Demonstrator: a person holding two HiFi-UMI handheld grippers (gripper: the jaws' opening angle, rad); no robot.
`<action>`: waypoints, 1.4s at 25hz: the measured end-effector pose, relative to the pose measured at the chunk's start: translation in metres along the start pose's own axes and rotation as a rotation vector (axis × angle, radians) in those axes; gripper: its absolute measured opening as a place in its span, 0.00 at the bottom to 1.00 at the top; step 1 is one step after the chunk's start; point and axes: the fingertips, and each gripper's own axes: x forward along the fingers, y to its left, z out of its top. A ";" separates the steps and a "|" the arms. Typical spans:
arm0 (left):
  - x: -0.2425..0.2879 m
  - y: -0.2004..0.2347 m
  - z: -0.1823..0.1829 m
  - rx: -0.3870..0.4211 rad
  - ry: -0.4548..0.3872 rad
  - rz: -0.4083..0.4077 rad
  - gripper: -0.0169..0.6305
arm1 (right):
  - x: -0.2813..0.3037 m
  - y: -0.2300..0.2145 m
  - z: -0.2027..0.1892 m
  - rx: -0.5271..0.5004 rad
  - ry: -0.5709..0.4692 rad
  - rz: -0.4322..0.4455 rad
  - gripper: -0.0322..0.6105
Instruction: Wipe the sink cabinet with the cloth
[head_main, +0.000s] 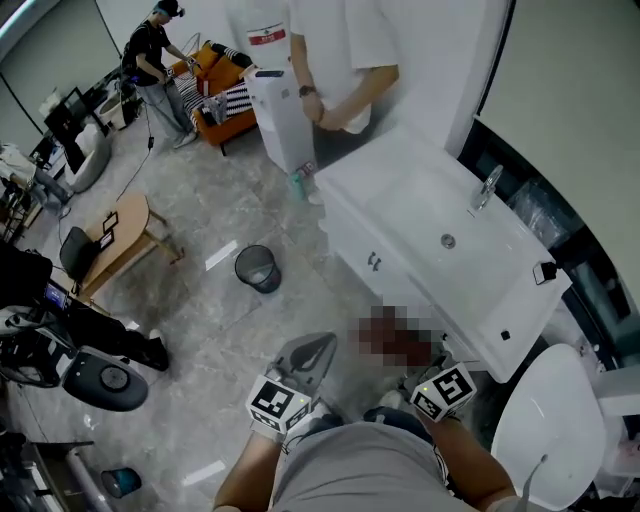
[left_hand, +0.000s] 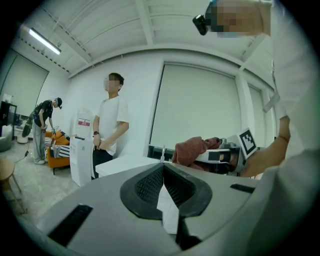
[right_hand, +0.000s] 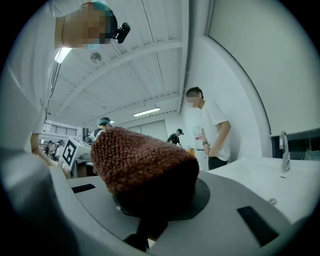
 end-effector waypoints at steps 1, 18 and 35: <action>-0.003 0.001 0.003 0.000 -0.006 0.005 0.05 | 0.001 0.001 0.004 -0.003 -0.009 -0.002 0.12; -0.007 0.002 0.022 0.033 -0.055 0.037 0.05 | 0.011 0.013 0.021 -0.057 -0.063 0.016 0.12; 0.001 0.006 0.021 0.021 -0.050 0.052 0.05 | -0.006 -0.017 0.023 -0.036 -0.076 -0.049 0.12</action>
